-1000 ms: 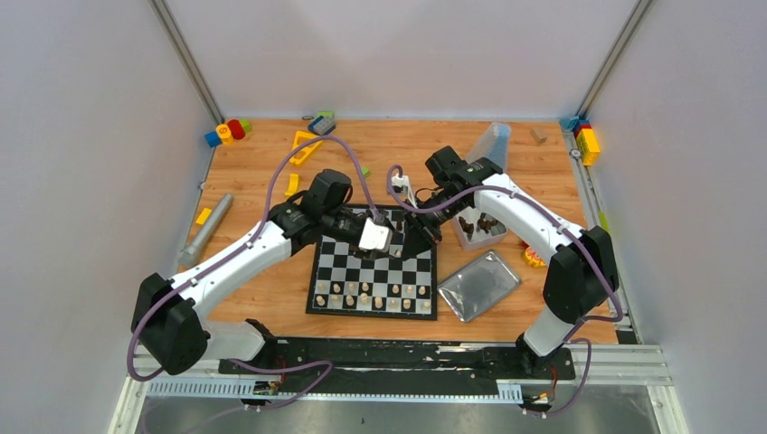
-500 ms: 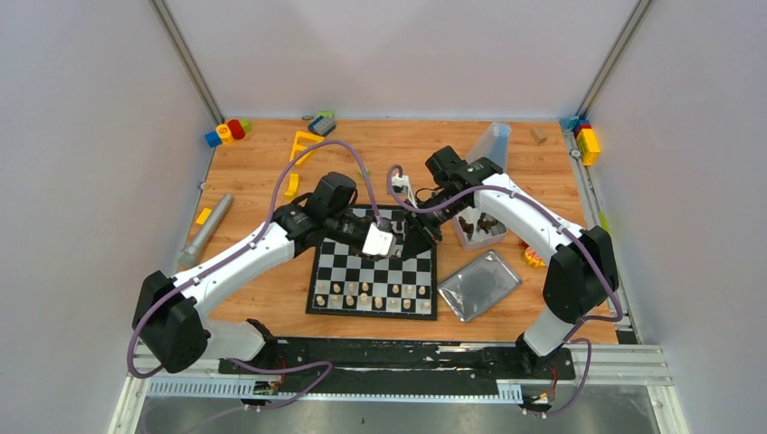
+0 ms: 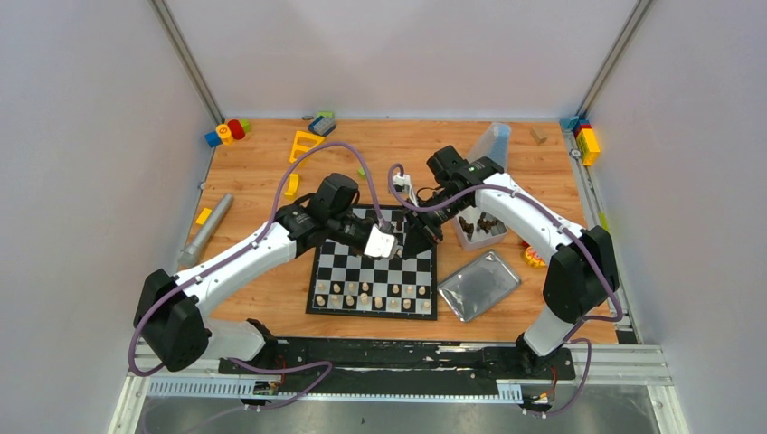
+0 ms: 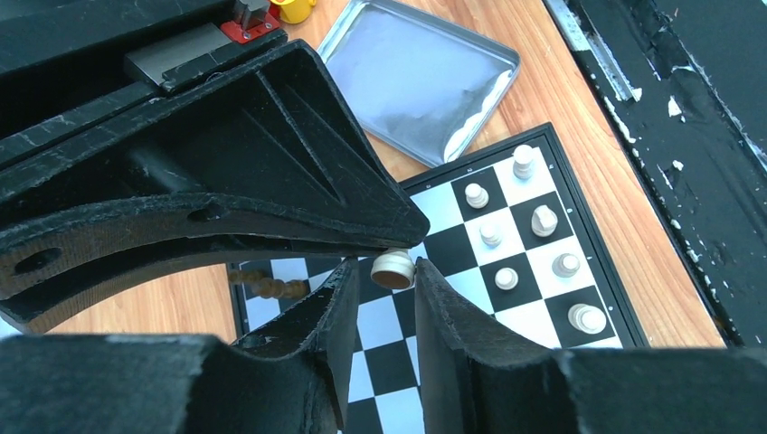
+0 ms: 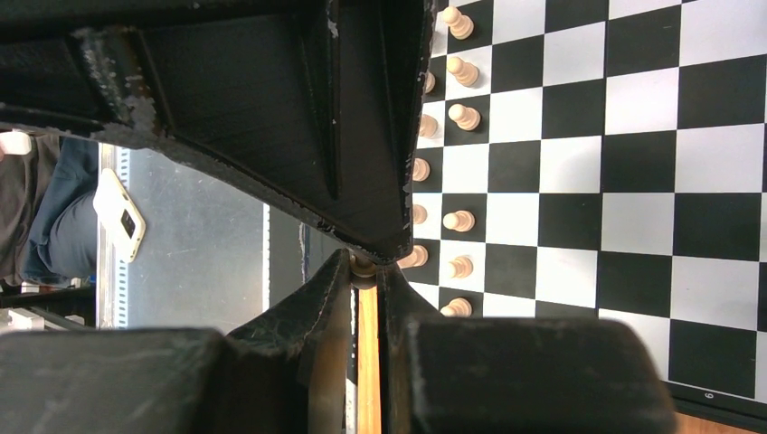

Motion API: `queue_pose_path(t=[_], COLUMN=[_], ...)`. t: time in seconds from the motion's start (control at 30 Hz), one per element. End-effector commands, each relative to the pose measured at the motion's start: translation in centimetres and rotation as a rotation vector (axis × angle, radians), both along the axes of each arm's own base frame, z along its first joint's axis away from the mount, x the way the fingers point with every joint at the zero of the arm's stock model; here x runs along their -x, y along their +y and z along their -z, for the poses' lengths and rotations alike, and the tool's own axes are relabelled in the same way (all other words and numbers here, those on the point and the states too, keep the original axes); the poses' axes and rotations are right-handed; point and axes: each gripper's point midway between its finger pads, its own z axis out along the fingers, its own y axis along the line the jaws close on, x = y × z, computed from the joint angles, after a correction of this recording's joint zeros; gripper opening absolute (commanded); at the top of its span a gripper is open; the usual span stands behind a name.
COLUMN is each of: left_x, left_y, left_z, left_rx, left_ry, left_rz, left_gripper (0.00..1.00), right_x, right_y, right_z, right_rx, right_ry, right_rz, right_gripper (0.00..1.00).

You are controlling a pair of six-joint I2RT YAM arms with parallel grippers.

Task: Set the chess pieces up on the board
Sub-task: Place the chess piece on the chessboard.

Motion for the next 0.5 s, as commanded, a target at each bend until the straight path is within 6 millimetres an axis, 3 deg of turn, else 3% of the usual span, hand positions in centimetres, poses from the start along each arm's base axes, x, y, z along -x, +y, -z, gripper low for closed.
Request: queue_pose_path(t=[0.0,0.3,0.47], left_x=[0.10,0.33,0.13], left_y=[-0.40,-0.40,-0.41], left_z=[-0.11,0.20,-0.09], left_rx=[0.009,0.000,0.004], left_ry=[-0.016,-0.005,0.012], left_rz=[0.021,0.023,-0.010], left_gripper=[0.36,0.25,0.13], right_x=[-0.45,-0.71,-1.26], right_y=[0.67,0.69,0.45], right_z=[-1.92,-1.95,-1.96], right_rx=[-0.067,-0.061,-0.048], right_ry=[-0.041,-0.042,-0.047], right_rz=[-0.017,-0.010,0.012], right_gripper=[0.00,0.00,0.04])
